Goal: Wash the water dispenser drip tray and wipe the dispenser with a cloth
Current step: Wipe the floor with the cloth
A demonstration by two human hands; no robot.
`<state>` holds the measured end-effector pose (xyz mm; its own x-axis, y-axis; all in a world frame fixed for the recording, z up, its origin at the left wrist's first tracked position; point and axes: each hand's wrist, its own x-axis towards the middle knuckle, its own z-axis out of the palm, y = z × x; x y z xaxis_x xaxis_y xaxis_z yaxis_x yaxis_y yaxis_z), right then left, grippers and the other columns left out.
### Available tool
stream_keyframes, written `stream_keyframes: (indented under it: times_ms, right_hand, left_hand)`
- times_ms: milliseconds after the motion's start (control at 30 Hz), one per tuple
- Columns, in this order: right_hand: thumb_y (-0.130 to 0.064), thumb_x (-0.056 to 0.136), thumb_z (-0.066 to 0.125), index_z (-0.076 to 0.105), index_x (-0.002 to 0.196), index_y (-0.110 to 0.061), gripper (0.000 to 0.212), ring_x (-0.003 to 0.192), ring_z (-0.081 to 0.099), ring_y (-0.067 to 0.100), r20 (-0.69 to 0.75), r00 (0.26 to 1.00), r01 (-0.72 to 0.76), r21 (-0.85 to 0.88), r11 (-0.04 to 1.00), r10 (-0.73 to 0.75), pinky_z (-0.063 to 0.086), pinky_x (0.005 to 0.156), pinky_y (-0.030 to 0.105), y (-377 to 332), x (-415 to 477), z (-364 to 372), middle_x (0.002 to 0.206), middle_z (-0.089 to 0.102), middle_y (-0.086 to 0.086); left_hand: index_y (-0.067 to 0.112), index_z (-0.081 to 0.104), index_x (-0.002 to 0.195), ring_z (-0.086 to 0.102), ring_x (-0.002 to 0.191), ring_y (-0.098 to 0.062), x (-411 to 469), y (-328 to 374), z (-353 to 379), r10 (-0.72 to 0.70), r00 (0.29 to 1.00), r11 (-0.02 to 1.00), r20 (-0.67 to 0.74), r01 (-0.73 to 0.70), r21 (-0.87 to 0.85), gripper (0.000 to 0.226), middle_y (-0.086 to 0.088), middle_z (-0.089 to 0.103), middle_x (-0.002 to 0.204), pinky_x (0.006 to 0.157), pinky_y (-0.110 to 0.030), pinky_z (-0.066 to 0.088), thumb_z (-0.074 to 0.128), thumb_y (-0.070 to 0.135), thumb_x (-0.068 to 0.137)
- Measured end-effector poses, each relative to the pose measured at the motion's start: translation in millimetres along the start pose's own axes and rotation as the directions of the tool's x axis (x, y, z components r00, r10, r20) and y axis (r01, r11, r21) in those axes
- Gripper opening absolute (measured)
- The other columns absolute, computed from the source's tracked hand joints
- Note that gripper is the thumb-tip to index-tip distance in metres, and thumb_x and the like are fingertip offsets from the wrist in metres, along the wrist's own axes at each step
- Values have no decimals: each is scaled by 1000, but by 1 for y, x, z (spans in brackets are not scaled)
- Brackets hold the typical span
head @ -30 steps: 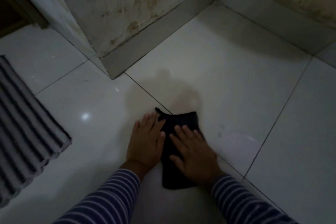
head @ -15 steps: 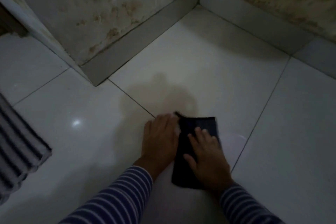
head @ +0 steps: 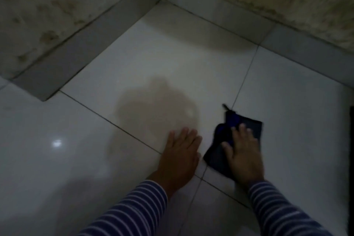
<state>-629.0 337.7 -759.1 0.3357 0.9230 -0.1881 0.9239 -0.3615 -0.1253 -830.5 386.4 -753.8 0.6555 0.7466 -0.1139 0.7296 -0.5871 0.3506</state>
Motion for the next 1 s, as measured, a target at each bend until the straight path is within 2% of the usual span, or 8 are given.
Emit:
stream_keyframes:
  times_ms: [133,300,400,567,633,833,933,1000]
  right_hand:
    - [-46,98,31,24,150,-9,64,146,11,34,-28,971,-237,25,971,238,12,118,50,19,7,-9,160,9,16]
    - [-50,95,31,47,139,-12,61,134,41,39,103,985,142,-7,990,-141,35,105,55,-31,-66,10,148,40,17]
    - [-56,95,15,54,133,-15,68,126,51,36,222,955,208,-24,978,-198,45,95,54,-11,-91,3,142,49,13]
    - [-55,96,25,17,151,-19,66,148,5,29,61,990,-129,6,992,128,6,119,44,23,-48,-1,161,4,10]
    - [-53,97,25,14,152,-18,66,148,3,30,13,985,-171,30,985,171,3,118,45,4,-36,1,161,2,11]
    - [-46,87,43,48,138,-14,60,135,42,34,93,984,150,50,987,-154,28,107,52,-32,-105,11,149,41,13]
    - [-52,87,36,57,130,-13,62,126,52,37,110,988,106,10,994,-106,42,97,55,16,-131,8,141,50,15]
    - [-56,93,23,45,140,-13,68,137,37,37,77,996,-32,-14,999,33,31,109,52,47,-129,4,151,36,16]
  left_hand:
    - [16,28,148,11,147,-27,9,4,10,-58,998,997,-13,58,-41,53,-5,20,158,115,-47,-5,26,28,96]
    - [18,20,150,-2,148,-25,8,15,18,-130,990,989,-44,127,-79,58,-3,9,160,114,-42,-15,26,27,93]
    - [19,18,150,-5,147,-23,4,26,25,-107,992,989,-68,99,-108,62,-2,7,160,113,-41,-16,28,24,89]
    - [4,53,132,38,134,-42,-10,42,24,8,994,983,-110,-28,-183,47,-18,46,143,108,-59,18,49,6,85]
    - [3,47,136,30,138,-41,-14,46,24,-14,992,966,-126,-19,-257,47,-18,40,146,113,-53,11,46,3,89]
    - [16,17,149,-1,148,-20,-38,45,24,0,1000,972,5,1,-234,69,-2,6,158,114,-27,-18,34,29,83]
    - [10,36,144,19,145,-31,-53,59,23,109,993,986,33,-104,-128,66,-9,23,155,117,-46,1,46,28,82]
    - [4,52,133,38,135,-39,-58,67,22,113,994,986,4,-111,-124,52,-16,43,145,108,-60,20,54,17,82]
